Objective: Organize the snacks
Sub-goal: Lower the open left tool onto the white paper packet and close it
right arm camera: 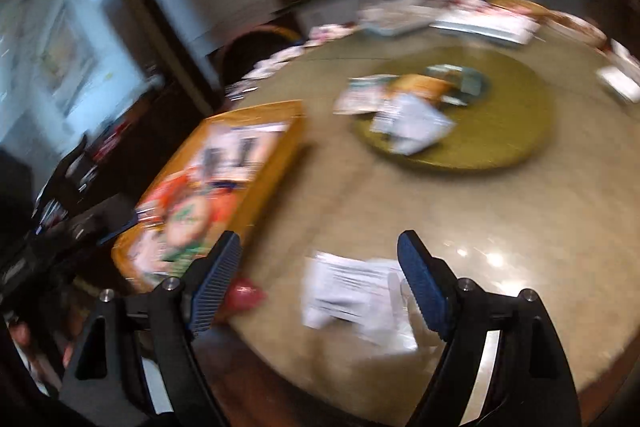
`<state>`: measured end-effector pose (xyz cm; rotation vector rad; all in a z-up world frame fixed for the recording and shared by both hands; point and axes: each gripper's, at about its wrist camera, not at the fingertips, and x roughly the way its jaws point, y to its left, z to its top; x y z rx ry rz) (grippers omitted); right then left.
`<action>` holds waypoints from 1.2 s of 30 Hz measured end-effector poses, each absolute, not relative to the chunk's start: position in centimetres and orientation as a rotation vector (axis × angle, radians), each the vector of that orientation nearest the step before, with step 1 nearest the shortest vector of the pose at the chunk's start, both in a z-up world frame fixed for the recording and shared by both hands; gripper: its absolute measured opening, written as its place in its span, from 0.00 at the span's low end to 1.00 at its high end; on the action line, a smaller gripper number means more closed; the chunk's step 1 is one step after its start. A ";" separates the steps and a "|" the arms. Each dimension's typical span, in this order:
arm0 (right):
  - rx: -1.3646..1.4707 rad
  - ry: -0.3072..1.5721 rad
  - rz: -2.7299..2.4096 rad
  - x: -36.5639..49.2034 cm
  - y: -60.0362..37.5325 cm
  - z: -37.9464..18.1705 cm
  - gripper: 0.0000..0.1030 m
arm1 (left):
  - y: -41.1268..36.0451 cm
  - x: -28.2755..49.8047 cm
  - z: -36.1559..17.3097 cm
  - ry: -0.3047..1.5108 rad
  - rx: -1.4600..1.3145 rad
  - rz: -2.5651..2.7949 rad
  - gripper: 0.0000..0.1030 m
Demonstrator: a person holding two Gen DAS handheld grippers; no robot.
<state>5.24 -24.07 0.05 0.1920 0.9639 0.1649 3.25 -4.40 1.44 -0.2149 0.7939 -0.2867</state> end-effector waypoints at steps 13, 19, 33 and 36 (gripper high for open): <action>0.329 0.935 0.039 2.8 -31.9 -0.3 0.79 | -14.5 7.1 -6.0 1.089 0.032 -0.405 0.78; 0.355 0.923 0.021 2.4 -33.4 -0.4 0.79 | -16.8 5.9 -5.8 1.104 -0.036 -0.576 0.78; 0.370 0.924 0.012 2.1 -34.5 -0.7 0.79 | -17.4 9.9 -7.3 1.116 0.070 -0.494 0.75; 0.362 0.922 0.016 2.0 -34.4 -0.6 0.79 | -18.0 8.9 -7.5 1.124 0.118 -0.485 0.72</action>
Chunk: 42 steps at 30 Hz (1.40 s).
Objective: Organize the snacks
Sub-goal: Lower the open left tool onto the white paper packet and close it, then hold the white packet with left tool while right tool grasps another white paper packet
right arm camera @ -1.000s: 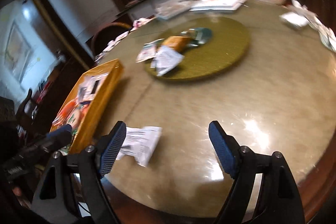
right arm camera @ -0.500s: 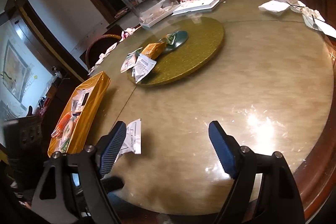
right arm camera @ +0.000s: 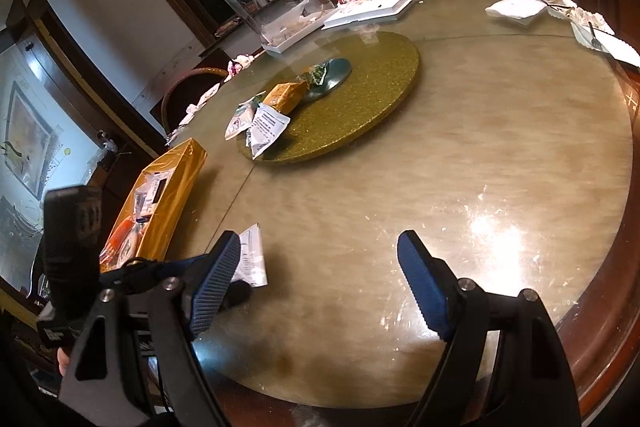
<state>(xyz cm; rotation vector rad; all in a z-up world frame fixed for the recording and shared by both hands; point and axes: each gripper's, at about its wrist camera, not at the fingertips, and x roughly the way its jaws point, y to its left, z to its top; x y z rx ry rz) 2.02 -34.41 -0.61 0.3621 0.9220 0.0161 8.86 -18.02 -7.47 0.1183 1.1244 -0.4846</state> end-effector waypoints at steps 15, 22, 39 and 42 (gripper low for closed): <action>0.364 0.932 0.016 2.5 -34.1 -0.6 0.79 | -18.6 9.5 -7.8 1.089 0.191 -0.445 0.59; 0.348 0.953 0.032 3.3 -33.1 -1.1 0.79 | -16.1 8.4 -7.5 1.040 0.140 -0.398 0.32; 0.094 1.069 0.236 12.9 -26.0 -2.6 0.79 | -6.8 6.6 -2.3 0.889 -0.271 -0.360 0.30; 0.033 1.094 0.259 16.4 -25.0 -3.1 0.79 | -5.7 6.6 -1.8 0.874 -0.297 -0.354 0.30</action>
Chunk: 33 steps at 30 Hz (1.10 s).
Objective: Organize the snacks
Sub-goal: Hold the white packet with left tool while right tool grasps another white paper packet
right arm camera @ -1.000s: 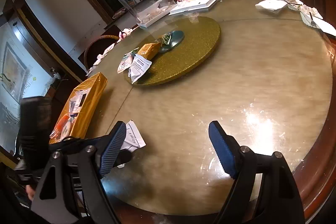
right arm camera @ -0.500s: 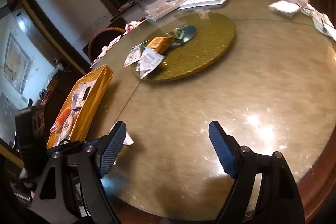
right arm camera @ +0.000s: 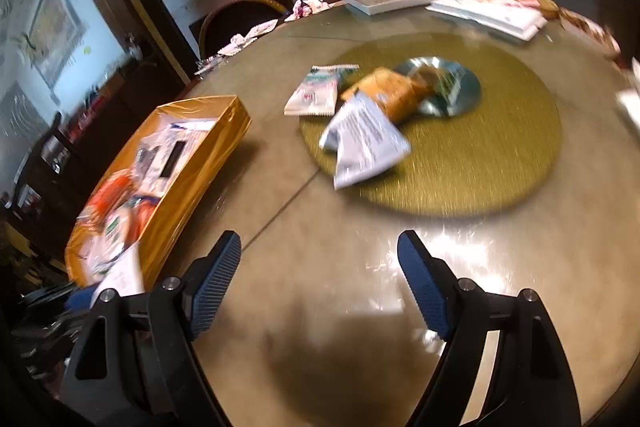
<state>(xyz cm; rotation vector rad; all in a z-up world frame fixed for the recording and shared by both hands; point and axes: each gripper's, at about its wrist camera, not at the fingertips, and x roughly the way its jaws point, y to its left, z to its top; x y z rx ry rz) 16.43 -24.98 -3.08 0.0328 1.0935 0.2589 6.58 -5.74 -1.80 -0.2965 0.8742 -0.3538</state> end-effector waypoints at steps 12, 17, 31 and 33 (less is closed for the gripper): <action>-0.226 1.224 0.176 25.1 -23.0 -7.3 0.78 | -3.0 6.0 -0.4 0.823 -0.327 -0.347 0.30; -0.250 1.228 0.156 24.4 -22.6 -7.8 0.53 | -2.7 6.0 -0.3 0.821 -0.329 -0.345 0.30; -0.006 1.173 0.191 13.0 -21.8 -6.1 0.43 | -3.3 4.3 -0.7 0.830 -0.317 -0.306 0.30; 0.026 1.165 0.209 11.0 -21.7 -5.9 0.41 | -3.1 4.0 -0.8 0.832 -0.326 -0.303 0.30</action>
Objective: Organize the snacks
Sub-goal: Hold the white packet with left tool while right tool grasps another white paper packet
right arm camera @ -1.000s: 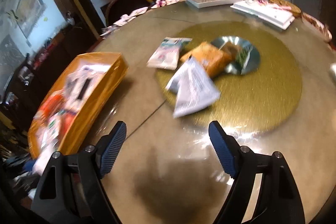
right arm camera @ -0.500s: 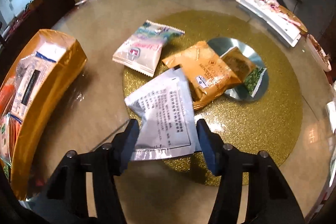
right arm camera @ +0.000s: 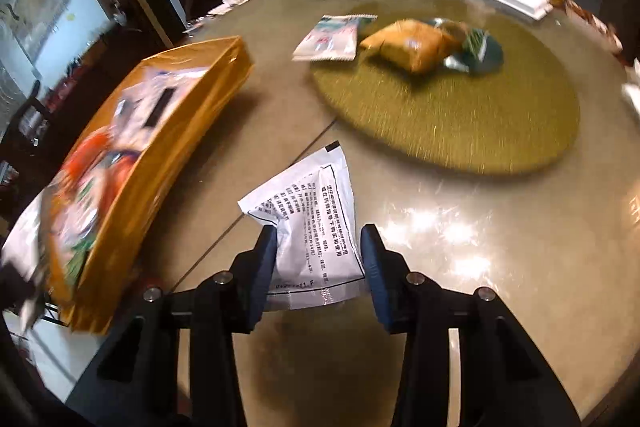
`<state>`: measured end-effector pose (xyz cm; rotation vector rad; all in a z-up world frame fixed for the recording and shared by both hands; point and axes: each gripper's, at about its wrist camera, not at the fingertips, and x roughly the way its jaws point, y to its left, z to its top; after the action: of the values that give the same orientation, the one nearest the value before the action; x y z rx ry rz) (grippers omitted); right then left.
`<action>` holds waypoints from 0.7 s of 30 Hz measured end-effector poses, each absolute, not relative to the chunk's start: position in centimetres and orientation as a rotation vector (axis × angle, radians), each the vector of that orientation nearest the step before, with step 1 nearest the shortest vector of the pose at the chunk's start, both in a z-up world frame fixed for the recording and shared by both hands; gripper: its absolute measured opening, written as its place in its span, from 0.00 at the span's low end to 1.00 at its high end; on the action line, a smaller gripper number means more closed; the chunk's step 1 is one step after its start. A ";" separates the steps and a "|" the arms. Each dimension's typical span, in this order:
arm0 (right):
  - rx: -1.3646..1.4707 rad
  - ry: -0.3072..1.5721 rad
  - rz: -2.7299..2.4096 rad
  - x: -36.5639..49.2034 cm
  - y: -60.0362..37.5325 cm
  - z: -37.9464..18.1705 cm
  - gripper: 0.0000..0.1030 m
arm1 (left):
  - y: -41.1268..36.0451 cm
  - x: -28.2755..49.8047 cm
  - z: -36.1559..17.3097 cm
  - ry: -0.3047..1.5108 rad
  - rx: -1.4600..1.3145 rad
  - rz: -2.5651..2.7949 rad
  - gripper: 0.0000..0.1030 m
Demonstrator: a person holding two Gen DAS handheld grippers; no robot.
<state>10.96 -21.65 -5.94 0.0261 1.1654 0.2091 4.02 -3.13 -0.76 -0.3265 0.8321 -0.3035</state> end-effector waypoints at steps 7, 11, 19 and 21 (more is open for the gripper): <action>0.044 1.145 0.245 7.6 -20.4 -5.3 0.34 | -1.8 3.1 -0.8 0.831 -0.329 -0.263 0.30; 0.080 1.134 0.263 7.3 -20.3 -5.2 0.33 | -0.7 2.8 -1.1 0.835 -0.344 -0.236 0.30; 0.050 1.115 0.250 7.1 -19.7 -5.5 0.12 | -0.1 2.9 -1.2 0.836 -0.345 -0.227 0.30; 0.026 1.113 0.251 7.0 -19.4 -5.5 0.12 | -0.2 2.8 -1.3 0.837 -0.342 -0.230 0.30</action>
<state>7.01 -19.45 -5.53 0.0260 1.1129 0.2512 2.84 -0.17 -1.26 -0.3417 0.8371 -0.2304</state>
